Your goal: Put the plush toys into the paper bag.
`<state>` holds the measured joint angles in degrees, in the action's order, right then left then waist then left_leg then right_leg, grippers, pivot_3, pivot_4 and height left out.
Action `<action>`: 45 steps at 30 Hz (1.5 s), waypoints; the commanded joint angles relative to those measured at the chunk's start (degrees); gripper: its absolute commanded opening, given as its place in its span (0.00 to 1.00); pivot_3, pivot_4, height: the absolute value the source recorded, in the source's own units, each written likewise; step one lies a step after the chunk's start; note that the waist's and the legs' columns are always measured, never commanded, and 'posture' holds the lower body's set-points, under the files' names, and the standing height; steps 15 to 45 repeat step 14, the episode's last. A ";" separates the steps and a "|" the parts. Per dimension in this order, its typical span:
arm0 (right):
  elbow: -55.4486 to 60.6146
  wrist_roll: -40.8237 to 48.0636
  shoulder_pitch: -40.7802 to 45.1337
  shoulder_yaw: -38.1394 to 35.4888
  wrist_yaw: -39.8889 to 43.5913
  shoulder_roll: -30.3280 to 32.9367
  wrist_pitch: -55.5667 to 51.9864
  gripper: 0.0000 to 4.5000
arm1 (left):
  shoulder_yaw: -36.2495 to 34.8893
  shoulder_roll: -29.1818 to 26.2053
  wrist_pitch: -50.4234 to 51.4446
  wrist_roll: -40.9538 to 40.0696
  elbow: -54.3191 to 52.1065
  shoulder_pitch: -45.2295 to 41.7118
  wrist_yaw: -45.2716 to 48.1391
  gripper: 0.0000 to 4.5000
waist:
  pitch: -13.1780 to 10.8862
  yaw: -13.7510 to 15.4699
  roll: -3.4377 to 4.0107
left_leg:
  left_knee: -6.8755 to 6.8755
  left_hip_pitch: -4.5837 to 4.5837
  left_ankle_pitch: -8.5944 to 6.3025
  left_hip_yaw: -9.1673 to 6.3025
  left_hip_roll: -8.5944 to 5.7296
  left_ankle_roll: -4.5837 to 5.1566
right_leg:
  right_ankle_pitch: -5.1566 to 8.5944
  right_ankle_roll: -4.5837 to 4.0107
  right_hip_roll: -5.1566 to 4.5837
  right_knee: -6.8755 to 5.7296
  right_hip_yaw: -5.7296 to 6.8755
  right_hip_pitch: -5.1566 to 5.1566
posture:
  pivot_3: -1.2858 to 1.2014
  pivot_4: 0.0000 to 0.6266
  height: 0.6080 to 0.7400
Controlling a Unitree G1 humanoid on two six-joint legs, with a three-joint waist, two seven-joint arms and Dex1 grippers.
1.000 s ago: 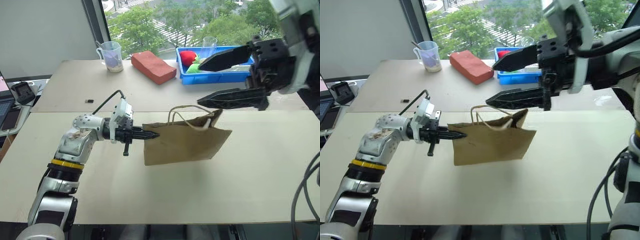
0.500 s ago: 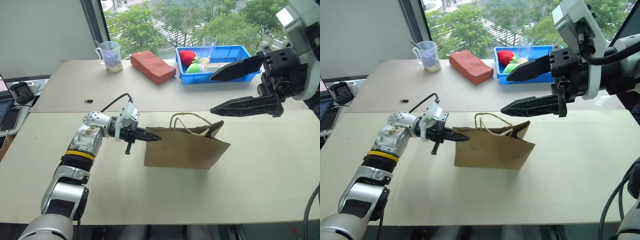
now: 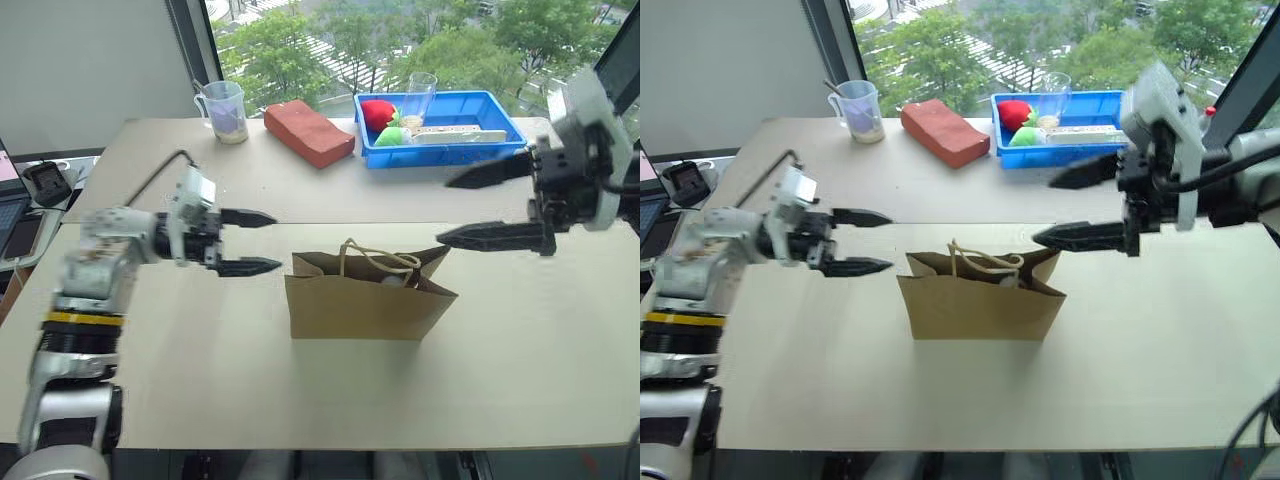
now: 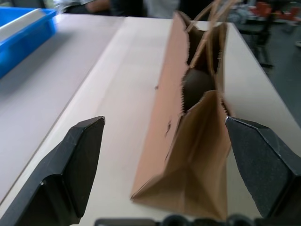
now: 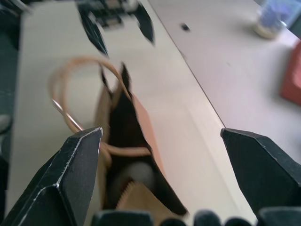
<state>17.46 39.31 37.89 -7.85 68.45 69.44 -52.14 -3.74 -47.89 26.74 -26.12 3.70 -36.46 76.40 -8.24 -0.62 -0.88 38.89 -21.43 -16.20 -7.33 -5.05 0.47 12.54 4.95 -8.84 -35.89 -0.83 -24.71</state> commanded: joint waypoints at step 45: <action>1.77 -1.63 -6.90 -5.73 -3.20 -1.38 5.25 1.00 | -2.49 -2.48 0.72 1.11 -2.37 -2.74 -7.22 0.99 | -0.03 -0.12 0.07 | 0.05 0.17 -0.04 0.16 0.03 0.07 | -0.01 -0.02 -0.02 0.01 -0.07 0.01 | 0.52 0.24 1.00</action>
